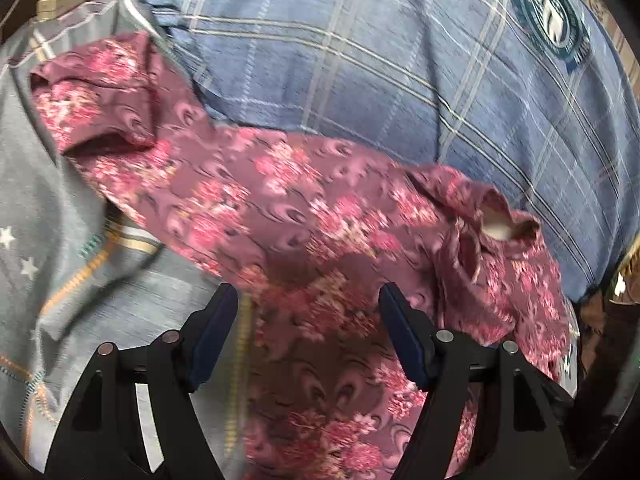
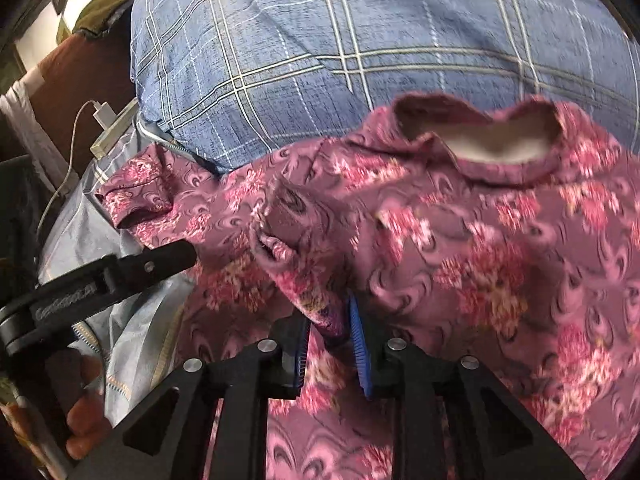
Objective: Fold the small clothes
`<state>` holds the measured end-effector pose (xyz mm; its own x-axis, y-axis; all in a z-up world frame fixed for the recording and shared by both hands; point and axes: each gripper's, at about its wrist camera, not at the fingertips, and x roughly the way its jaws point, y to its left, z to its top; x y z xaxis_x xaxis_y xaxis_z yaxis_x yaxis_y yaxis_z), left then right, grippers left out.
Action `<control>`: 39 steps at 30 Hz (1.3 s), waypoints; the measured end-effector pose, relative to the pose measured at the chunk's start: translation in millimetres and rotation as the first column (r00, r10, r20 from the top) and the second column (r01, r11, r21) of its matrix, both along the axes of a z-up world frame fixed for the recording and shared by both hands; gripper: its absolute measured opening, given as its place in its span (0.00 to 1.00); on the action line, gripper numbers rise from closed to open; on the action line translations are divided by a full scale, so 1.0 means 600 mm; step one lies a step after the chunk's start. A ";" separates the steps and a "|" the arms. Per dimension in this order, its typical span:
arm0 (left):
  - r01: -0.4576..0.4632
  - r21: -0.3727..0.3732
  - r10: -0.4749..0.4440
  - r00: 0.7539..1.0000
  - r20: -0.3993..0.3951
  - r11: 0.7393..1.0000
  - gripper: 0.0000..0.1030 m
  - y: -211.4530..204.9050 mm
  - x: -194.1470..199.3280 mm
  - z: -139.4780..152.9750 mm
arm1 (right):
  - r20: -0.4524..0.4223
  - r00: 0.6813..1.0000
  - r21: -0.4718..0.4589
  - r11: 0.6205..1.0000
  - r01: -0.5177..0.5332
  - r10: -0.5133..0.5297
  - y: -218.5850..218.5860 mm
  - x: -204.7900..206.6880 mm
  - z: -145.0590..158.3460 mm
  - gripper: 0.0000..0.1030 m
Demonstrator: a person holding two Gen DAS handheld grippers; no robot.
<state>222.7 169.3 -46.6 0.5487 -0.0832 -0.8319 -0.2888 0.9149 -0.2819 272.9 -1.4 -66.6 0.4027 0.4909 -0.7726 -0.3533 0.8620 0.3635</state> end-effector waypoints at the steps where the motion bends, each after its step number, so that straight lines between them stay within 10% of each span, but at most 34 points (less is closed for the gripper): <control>1: 0.019 0.000 -0.019 1.000 -0.006 1.000 0.71 -0.010 0.002 -0.002 | 0.004 1.000 0.047 0.999 0.015 -0.015 -0.024 -0.011 0.011 0.23; 11: 0.173 -0.143 -0.187 0.978 -0.089 0.975 0.74 -0.096 0.016 -0.044 | -0.049 0.931 0.187 0.913 0.363 -0.361 -0.327 -0.093 0.019 0.38; 16: 0.186 -0.301 -0.189 0.982 0.020 0.935 0.76 -0.107 0.014 -0.040 | -0.198 0.880 0.318 0.821 0.473 -0.431 -0.408 -0.086 -0.028 0.38; 19: 0.172 -0.283 -0.158 0.985 0.072 0.943 0.54 -0.114 0.014 -0.039 | -0.234 0.859 0.389 0.766 0.512 -0.456 -0.422 -0.065 -0.045 0.38; 21: 0.159 -0.244 -0.145 0.987 0.072 0.957 0.27 -0.117 0.020 -0.042 | -0.288 0.823 0.464 0.681 0.567 -0.489 -0.440 -0.054 -0.060 0.38; 26: 0.112 -0.257 -0.094 0.992 0.081 0.960 0.19 -0.100 0.021 -0.039 | -0.453 0.698 0.592 0.399 0.701 -0.555 -0.485 -0.058 -0.100 0.36; 28: 0.112 -0.238 -0.094 0.992 0.086 0.965 0.19 -0.105 0.024 -0.038 | -0.479 0.661 0.585 0.351 0.731 -0.578 -0.491 -0.059 -0.103 0.35; 30: 0.111 -0.203 -0.095 0.992 0.089 0.973 0.19 -0.112 0.027 -0.036 | -0.482 0.635 0.554 0.352 0.755 -0.604 -0.494 -0.052 -0.099 0.31; 32: 0.111 -0.175 -0.096 0.991 0.095 0.978 0.19 -0.112 0.026 -0.032 | -0.463 0.635 0.523 0.388 0.759 -0.618 -0.497 -0.041 -0.091 0.04; 37: 0.090 -0.047 -0.086 0.994 0.071 0.995 0.19 -0.123 0.031 -0.032 | -0.240 0.601 0.443 0.465 0.766 -0.762 -0.557 -0.068 -0.018 0.02; 39: 0.091 -0.062 -0.087 0.994 0.058 0.994 0.19 -0.122 0.031 -0.037 | -0.226 0.636 0.453 0.499 0.739 -0.738 -0.566 -0.075 -0.008 0.07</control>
